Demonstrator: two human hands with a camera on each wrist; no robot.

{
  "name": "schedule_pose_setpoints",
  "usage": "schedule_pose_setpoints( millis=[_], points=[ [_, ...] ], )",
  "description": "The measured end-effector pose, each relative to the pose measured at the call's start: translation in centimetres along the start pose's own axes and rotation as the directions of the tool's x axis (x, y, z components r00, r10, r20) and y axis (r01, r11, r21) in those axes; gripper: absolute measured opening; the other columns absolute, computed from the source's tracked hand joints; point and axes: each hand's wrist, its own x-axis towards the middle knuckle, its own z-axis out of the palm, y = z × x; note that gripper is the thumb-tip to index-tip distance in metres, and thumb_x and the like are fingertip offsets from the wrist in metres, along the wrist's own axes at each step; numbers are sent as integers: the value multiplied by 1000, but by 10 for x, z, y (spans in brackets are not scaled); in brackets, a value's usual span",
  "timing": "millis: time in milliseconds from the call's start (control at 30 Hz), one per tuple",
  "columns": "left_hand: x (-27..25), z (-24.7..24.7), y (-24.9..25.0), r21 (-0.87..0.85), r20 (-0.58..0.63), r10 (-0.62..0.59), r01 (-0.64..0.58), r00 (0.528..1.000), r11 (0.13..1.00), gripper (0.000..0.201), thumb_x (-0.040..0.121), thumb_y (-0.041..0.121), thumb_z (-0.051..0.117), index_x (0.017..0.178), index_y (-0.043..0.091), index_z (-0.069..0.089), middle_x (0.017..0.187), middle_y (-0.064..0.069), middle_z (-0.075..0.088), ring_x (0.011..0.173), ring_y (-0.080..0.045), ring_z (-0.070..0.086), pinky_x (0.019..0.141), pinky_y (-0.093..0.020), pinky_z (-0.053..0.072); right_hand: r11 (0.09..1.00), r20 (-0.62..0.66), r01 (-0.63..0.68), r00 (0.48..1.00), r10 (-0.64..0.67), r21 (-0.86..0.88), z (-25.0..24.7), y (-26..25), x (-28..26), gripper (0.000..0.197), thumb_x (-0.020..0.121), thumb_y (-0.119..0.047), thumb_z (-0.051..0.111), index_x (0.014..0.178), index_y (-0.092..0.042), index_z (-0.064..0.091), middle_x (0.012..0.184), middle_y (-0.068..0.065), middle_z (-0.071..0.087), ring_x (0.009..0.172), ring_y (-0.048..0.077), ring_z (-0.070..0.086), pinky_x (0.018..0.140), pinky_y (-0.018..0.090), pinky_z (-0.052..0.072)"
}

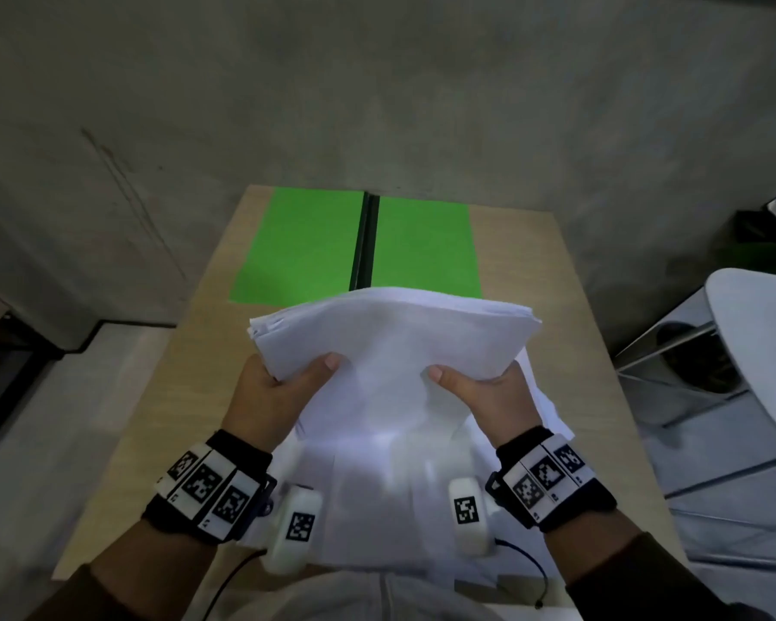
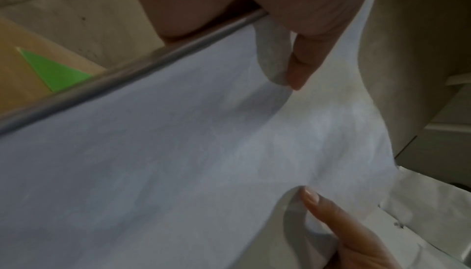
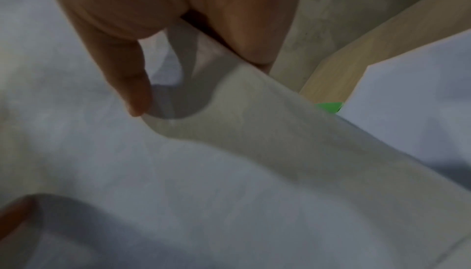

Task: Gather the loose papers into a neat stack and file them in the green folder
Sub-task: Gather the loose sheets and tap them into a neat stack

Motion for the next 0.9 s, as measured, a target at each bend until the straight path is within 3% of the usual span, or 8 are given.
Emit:
schedule_pose_setpoints(
  millis=[200, 300, 433, 567, 667, 733, 800, 900],
  points=[
    [-5, -2, 10, -55, -26, 60, -62, 998, 997, 31, 77, -6, 67, 87, 22, 69, 79, 15, 74, 77, 0, 69, 65, -15, 52, 990, -51, 140, 989, -138, 35, 1, -5, -10, 28, 66, -1, 81, 67, -28, 75, 72, -13, 76, 74, 6, 71, 71, 20, 57],
    [-10, -6, -7, -43, -3, -17, 16, 1000, 999, 28, 69, 4, 75, 91, 19, 65, 79, 16, 75, 75, 0, 69, 64, -14, 52, 999, -52, 45, 998, -45, -2, 1, 12, -18, 24, 66, -5, 82, 73, -26, 73, 75, -16, 75, 77, 3, 71, 73, 22, 57],
    [-16, -13, -41, 9, -9, -202, 202, 979, 979, 46, 49, 38, 78, 90, 20, 68, 83, 13, 75, 82, -7, 70, 69, -24, 56, 993, -46, -114, 993, 112, -43, 2, 41, -24, 26, 68, -8, 82, 82, -26, 68, 76, -14, 74, 77, -5, 69, 74, 19, 49],
    [-7, -7, -41, 63, -12, -206, 207, 978, 976, 31, 51, 42, 75, 76, 23, 73, 77, 13, 75, 74, -5, 69, 69, -30, 57, 986, -82, -153, 986, 147, -66, -3, 35, -19, 19, 73, -20, 80, 80, -27, 63, 72, -20, 70, 69, -12, 65, 62, 6, 46],
    [8, 8, -34, 86, 82, -175, 168, 981, 982, 24, 62, 32, 74, 75, 13, 70, 70, 9, 73, 68, -5, 65, 64, -24, 53, 987, -160, -111, 983, 91, -119, -24, 15, -10, 15, 74, -18, 78, 68, -25, 65, 57, -20, 68, 54, -8, 63, 59, 15, 49],
    [17, 18, -40, 74, 214, -216, 205, 953, 976, 15, 73, 14, 64, 87, 19, 66, 78, 9, 72, 73, -4, 64, 67, -19, 51, 989, -261, -82, 964, 49, -121, -48, 7, -4, 16, 73, -14, 78, 67, -19, 65, 58, -14, 68, 54, 0, 63, 54, 15, 50],
    [22, 26, -62, 143, 265, -341, 313, 902, 939, 25, 81, 10, 57, 100, 24, 63, 97, -2, 70, 86, -16, 65, 74, -27, 52, 992, -362, -84, 931, 44, -96, -76, 2, -4, 12, 73, -12, 77, 73, -16, 66, 60, -12, 69, 60, 7, 64, 53, 18, 50],
    [16, 49, -97, 552, 149, -621, 456, 769, 698, 17, 92, 27, 46, 95, 17, 59, 102, -16, 66, 81, -30, 62, 70, -35, 50, 984, -481, -159, 871, 100, -84, -112, 3, -13, 25, 76, -17, 75, 100, -17, 65, 83, -3, 66, 74, 18, 60, 71, 27, 42]
  ],
)
